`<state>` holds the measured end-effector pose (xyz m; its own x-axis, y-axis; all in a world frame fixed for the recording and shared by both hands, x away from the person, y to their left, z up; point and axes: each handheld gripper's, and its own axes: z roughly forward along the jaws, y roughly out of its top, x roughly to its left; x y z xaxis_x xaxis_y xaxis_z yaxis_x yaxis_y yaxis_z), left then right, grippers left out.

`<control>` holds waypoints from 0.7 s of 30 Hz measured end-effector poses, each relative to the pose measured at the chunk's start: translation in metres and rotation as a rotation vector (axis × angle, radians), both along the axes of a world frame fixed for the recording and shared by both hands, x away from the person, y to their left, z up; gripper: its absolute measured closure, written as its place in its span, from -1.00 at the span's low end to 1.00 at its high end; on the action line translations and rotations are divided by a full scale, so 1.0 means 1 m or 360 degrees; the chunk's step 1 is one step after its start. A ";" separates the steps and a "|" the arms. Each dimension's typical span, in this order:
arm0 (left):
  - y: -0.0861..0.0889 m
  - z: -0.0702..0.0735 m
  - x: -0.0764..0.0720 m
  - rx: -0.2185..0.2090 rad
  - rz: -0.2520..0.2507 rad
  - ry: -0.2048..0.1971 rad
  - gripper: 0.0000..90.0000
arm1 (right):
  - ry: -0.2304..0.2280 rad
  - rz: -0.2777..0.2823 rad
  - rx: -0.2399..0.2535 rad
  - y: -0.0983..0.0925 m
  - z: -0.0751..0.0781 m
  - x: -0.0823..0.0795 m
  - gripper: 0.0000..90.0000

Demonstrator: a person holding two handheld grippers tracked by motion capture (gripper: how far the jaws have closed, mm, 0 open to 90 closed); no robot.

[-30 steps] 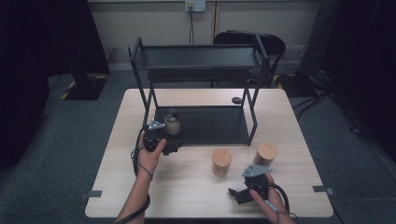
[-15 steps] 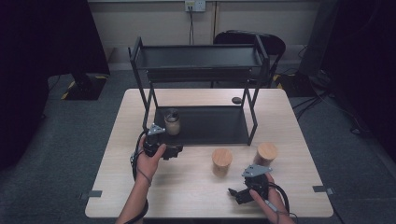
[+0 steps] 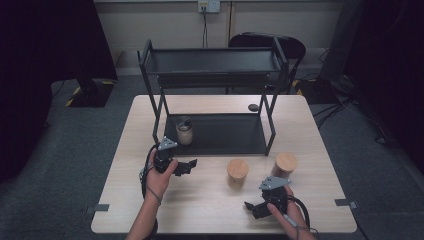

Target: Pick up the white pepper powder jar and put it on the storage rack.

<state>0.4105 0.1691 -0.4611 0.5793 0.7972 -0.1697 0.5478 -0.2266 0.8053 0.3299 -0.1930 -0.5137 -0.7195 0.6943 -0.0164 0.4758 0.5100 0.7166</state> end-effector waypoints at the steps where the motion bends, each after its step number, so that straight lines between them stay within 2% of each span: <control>1: 0.001 0.000 -0.001 -0.0003 -0.0004 0.0001 -0.92 | 0.0000 0.0000 0.0000 0.000 0.000 0.000 -1.00; 8: 0.005 -0.005 -0.006 -0.0008 -0.0016 0.0013 -0.92 | 0.0000 0.0000 0.0000 0.000 0.000 0.000 -1.00; 21: 0.011 -0.005 -0.013 -0.0009 -0.0036 -0.0010 -0.92 | 0.0000 0.0000 0.0000 0.000 0.000 0.000 -1.00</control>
<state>0.3971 0.1802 -0.4662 0.5982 0.7830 -0.1707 0.5375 -0.2340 0.8102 0.3299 -0.1930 -0.5137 -0.7195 0.6943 -0.0164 0.4758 0.5100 0.7166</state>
